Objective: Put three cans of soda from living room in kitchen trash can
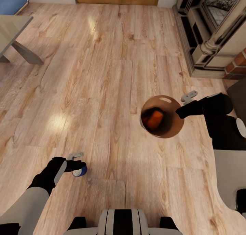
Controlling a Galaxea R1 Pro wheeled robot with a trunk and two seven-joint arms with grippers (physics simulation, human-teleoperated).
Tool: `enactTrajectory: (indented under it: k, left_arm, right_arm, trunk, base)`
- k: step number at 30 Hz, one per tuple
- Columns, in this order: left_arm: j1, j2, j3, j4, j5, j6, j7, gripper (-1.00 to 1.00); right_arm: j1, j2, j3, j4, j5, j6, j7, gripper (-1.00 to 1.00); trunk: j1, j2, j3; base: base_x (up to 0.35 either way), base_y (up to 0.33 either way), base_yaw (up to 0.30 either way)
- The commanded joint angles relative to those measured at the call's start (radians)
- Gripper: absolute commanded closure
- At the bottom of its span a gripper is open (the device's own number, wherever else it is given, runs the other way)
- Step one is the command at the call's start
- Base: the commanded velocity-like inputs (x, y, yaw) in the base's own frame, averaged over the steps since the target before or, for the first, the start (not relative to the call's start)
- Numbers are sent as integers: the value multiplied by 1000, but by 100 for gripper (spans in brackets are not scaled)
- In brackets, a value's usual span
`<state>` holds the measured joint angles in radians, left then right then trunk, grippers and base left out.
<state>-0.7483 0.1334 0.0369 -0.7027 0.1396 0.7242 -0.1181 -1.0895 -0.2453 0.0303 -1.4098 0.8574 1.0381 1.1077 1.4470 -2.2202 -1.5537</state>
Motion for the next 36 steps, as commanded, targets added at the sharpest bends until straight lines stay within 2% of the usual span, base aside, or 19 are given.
enactTrajectory:
  k: [1, 4, 8, 13, 25, 32, 36]
  left_arm:
    - [0, 0, 1, 0, 0, 0, 0, -100]
    - [0, 0, 1, -1, 0, 0, 0, -100]
    - [0, 0, 2, 0, 0, 0, 0, -100]
    - [0, 0, 3, 0, 0, 0, 1, -100]
    - [0, 1, 3, 4, -1, 7, 4, -100]
    - [0, 5, 4, 5, 0, 8, 48, -100]
    - [0, 6, 4, 5, 0, 7, 53, -100]
  right_arm:
    - [-3, 0, -1, 0, 12, 9, 29, 100]
    - [-6, -1, -4, -2, 100, 9, 98, 100]
    - [-7, -2, -6, -5, 139, 9, 128, 100]
    - [-7, -3, -9, -6, 155, 9, 139, 100]
    - [-7, -3, -10, -2, 160, 9, 142, 100]
    - [-7, -12, -10, 1, 160, 9, 142, 100]
    - [-6, -23, -10, 2, 159, 9, 142, 100]
  trunk:
    - [4, -7, -3]
    - [11, -21, -9]
    - [11, -21, -9]
    - [11, -21, -9]
    - [11, -21, -9]
    - [11, -21, -9]
    - [27, -49, -22]
  base:
    - [0, 0, 0]
    - [0, 0, 0]
    - [0, 0, 0]
    - [0, 0, 0]
    - [0, 0, 0]
    - [0, 0, 0]
    - [0, 0, 0]
